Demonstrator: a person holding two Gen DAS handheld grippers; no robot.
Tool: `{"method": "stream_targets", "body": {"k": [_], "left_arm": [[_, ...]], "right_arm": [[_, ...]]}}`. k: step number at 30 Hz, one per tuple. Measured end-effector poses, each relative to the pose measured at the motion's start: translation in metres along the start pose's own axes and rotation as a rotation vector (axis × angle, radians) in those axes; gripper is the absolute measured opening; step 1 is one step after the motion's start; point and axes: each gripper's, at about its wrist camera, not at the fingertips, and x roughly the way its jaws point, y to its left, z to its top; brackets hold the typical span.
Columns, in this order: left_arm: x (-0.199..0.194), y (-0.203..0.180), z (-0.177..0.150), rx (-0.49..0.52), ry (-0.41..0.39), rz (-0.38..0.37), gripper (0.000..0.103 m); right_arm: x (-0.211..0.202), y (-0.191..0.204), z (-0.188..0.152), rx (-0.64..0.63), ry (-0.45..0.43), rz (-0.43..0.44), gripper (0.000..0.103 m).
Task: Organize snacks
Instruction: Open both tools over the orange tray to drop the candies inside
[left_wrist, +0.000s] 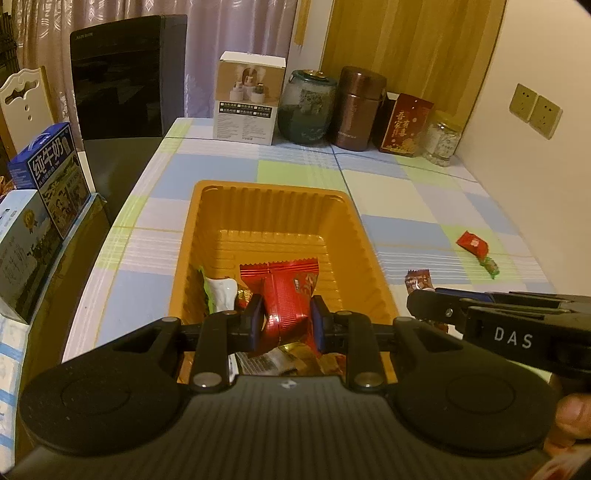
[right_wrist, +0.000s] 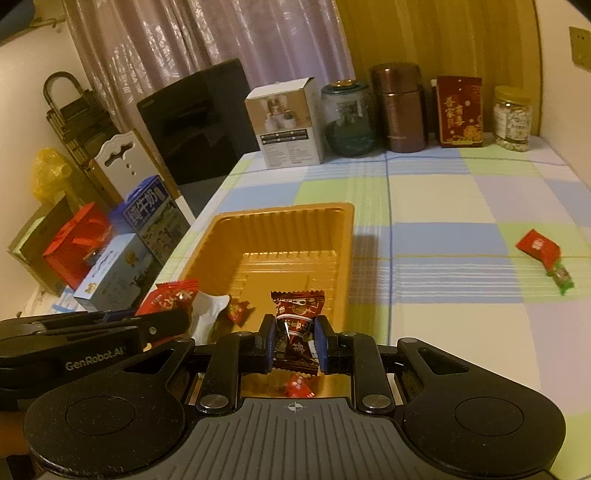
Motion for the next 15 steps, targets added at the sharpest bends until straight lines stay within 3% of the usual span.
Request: {"method": "stream_targets", "body": {"k": [8,11,15], "left_arm": [[0.027,0.004,0.006,0.013,0.03,0.004,0.026],[0.033,0.007,0.007,0.009,0.034,0.008,0.036],[0.031,0.013,0.005,0.007,0.03,0.013,0.036]], "right_arm": [[0.015,-0.001,0.006,0.005,0.01,0.002,0.022],[0.017,-0.003,0.007,0.008,0.012,0.0,0.022],[0.018,-0.006,0.006,0.024,0.019,0.006,0.023]]}}
